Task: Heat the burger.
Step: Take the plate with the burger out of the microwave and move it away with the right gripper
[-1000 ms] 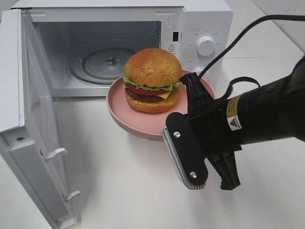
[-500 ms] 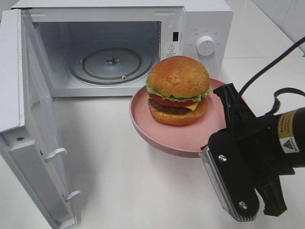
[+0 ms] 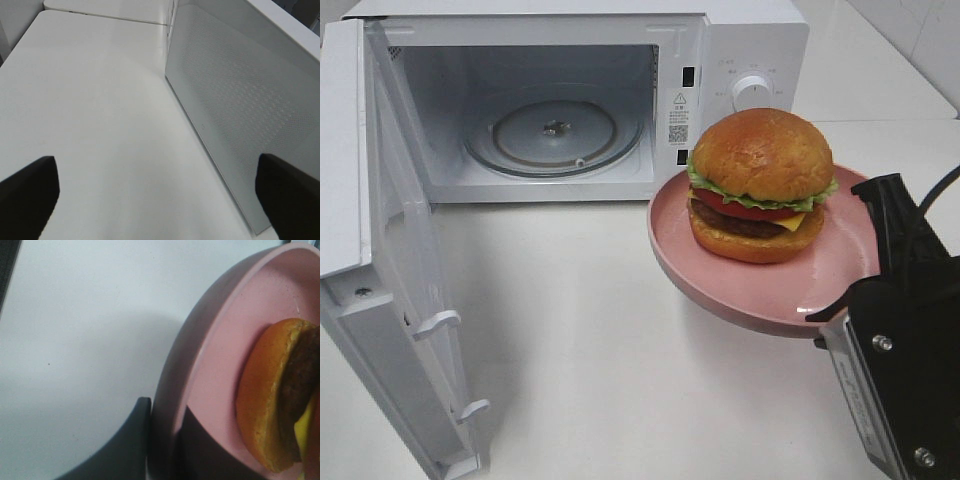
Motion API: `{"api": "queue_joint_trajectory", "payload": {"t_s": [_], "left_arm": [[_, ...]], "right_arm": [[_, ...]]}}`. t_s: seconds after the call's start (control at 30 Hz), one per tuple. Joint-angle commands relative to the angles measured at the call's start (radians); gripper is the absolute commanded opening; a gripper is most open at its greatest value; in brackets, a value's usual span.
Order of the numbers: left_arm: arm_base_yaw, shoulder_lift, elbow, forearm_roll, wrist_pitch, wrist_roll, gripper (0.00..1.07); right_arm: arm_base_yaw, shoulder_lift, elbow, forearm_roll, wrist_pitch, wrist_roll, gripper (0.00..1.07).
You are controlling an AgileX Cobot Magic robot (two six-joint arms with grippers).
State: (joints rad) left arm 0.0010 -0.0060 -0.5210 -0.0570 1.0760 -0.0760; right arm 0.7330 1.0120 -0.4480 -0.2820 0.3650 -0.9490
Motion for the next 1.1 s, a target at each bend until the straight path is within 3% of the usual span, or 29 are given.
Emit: {"api": "queue_joint_trajectory", "payload": {"t_s": [0.03, 0.27, 0.63, 1.1], "left_arm": [[0.000, -0.004, 0.000, -0.001, -0.008, 0.002, 1.00], [0.000, -0.004, 0.000, -0.001, -0.008, 0.002, 1.00], [0.000, -0.004, 0.000, -0.001, -0.008, 0.002, 1.00], [0.000, -0.004, 0.000, -0.001, -0.008, 0.002, 1.00]], "right_arm": [[0.003, -0.053, -0.001, -0.075, 0.003, 0.073, 0.00], [0.003, -0.070, 0.018, -0.140, 0.090, 0.203, 0.00], [0.003, -0.070, 0.047, -0.455, 0.182, 0.653, 0.00], [0.003, -0.063, 0.047, -0.678, 0.343, 1.147, 0.00]]}}
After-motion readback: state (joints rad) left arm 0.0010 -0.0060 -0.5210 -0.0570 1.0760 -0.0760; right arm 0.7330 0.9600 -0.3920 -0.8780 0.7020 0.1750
